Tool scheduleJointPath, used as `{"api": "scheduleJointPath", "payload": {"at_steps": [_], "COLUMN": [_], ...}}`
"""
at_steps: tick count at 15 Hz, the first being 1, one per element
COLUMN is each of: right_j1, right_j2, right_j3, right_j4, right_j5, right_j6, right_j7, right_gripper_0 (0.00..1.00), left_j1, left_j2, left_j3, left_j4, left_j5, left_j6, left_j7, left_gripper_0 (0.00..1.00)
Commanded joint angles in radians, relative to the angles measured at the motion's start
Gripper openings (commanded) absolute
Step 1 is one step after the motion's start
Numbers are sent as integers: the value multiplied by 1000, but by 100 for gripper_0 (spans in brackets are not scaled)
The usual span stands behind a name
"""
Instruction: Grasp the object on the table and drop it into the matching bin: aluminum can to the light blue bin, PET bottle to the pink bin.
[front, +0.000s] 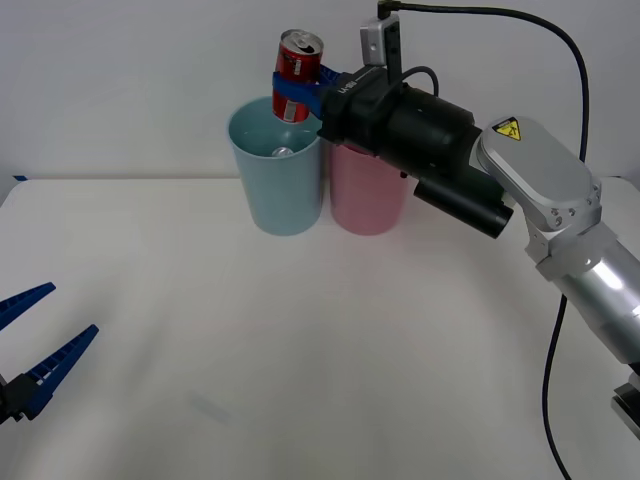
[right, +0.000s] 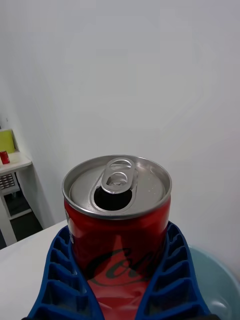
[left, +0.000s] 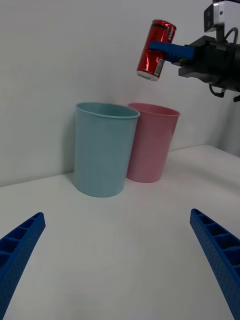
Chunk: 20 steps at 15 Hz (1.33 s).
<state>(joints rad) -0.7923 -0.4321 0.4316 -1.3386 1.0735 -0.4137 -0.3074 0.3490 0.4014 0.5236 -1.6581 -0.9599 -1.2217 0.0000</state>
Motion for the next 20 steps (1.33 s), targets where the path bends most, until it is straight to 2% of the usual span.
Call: {"api": "scheduleJointPath", "payload": {"at_steps": [1, 8, 11, 18, 19, 20], "right_j1": [-85, -263, -286, -288, -288, -292], "right_j2": [55, 173, 194, 194, 194, 194], "right_j3": [13, 29, 50, 61, 61, 61], "right_j4": [134, 427, 464, 466, 464, 464], "right_j5": [14, 14, 14, 14, 14, 13], "right_j6": [29, 125, 173, 176, 176, 179], "right_j7": [5, 22, 22, 22, 22, 24], "right_gripper_0": [0, 0, 0, 0, 5, 66], "left_j1": [0, 0, 0, 0, 0, 0], "left_j2": [0, 0, 0, 0, 0, 0], "left_j3": [0, 0, 0, 0, 0, 0], "left_j4": [0, 0, 0, 0, 0, 0], "left_j5": [0, 0, 0, 0, 0, 0], "left_j6": [0, 0, 0, 0, 0, 0], "left_j7": [0, 0, 0, 0, 0, 0], "left_gripper_0": [100, 100, 100, 100, 100, 100]}}
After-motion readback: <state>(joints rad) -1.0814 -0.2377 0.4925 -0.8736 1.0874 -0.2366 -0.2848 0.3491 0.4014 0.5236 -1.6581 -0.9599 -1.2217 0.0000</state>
